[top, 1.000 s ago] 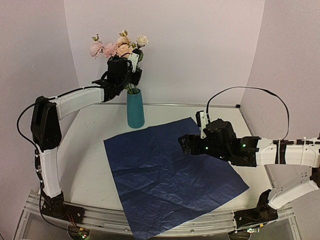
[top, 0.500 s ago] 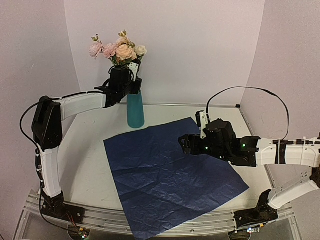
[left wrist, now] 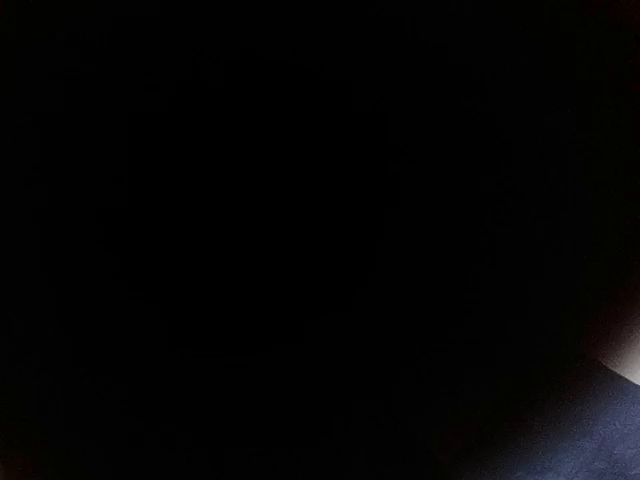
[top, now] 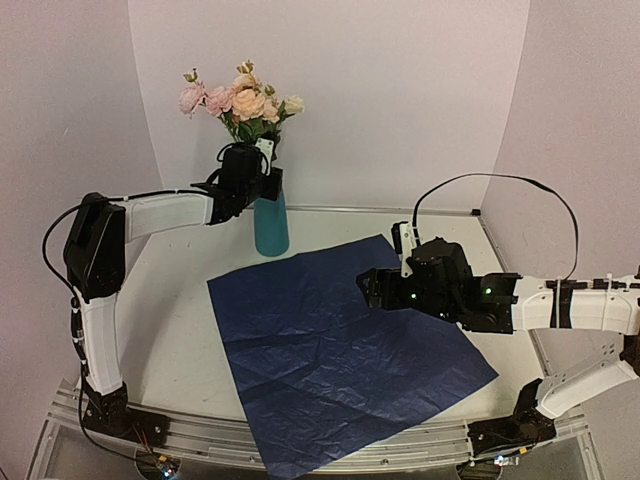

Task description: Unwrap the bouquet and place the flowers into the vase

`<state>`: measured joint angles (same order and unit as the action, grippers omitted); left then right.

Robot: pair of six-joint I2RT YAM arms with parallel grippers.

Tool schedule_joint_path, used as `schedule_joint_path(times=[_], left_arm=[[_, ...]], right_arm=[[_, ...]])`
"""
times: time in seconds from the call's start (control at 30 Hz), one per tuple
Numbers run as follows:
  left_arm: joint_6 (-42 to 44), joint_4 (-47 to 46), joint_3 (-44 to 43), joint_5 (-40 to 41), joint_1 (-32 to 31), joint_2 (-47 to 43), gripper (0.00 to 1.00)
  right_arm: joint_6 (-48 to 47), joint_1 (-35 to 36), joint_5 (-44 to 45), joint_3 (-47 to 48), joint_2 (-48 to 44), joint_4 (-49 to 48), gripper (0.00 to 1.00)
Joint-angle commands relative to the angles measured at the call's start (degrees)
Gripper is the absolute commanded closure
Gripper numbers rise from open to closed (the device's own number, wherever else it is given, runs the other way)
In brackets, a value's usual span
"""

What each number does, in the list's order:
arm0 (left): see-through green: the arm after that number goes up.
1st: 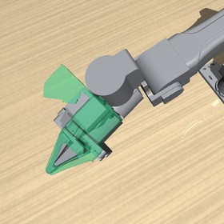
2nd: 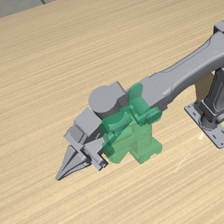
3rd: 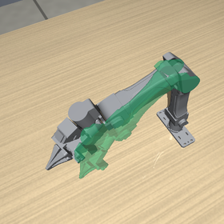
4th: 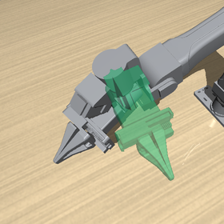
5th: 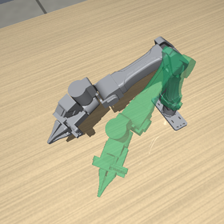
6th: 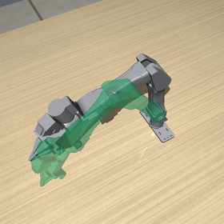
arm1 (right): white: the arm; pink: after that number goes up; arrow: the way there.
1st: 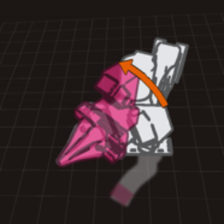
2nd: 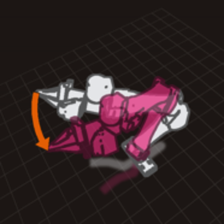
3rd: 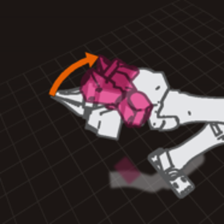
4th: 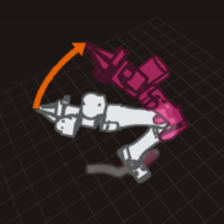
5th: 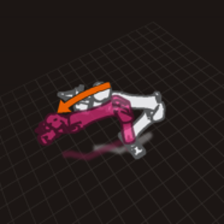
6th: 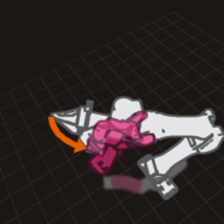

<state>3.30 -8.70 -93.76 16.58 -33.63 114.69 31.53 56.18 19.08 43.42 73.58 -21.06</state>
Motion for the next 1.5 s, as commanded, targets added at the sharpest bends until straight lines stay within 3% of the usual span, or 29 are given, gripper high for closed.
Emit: schedule_joint_path(times=[0.0,0.43,0.63,0.87,1.07,1.27,1.47], left_arm=[[-2.4,2.4,0.4,-1.2,0.1,-3.7,0.54],[-10.8,5.8,11.1,-5.4,0.1,-16.2,0.27],[-16.2,7.1,18.6,-8.5,0.0,-21.9,0.21],[-19.0,8.3,25.9,-8.6,0.0,-29.2,0.14],[-18.3,8.3,32.5,-7.6,0.0,-34.3,0.04],[-13.1,7.8,37.5,-9.0,-0.2,-37.9,0.00],[-9.8,6.1,41.9,-7.8,-0.1,-39.2,0.00]], right_arm=[[0.6,0.1,0.8,-0.1,-1.8,-0.9,0.16],[-0.4,0.1,0.6,0.5,-1.6,-0.8,0.15],[-4.2,0.1,2.6,1.6,-2.8,-0.8,0.14],[-7.8,0.1,10.7,0.1,-5.1,-3.6,0.07],[-17.9,0.1,16.9,-6.8,-6.2,-17.0,0.02],[-23.9,0.1,19.1,-5.5,-2.8,-10.8,0.10],[-24.9,-2.7,17.7,-8.3,-5.8,-12.5,0.06]])
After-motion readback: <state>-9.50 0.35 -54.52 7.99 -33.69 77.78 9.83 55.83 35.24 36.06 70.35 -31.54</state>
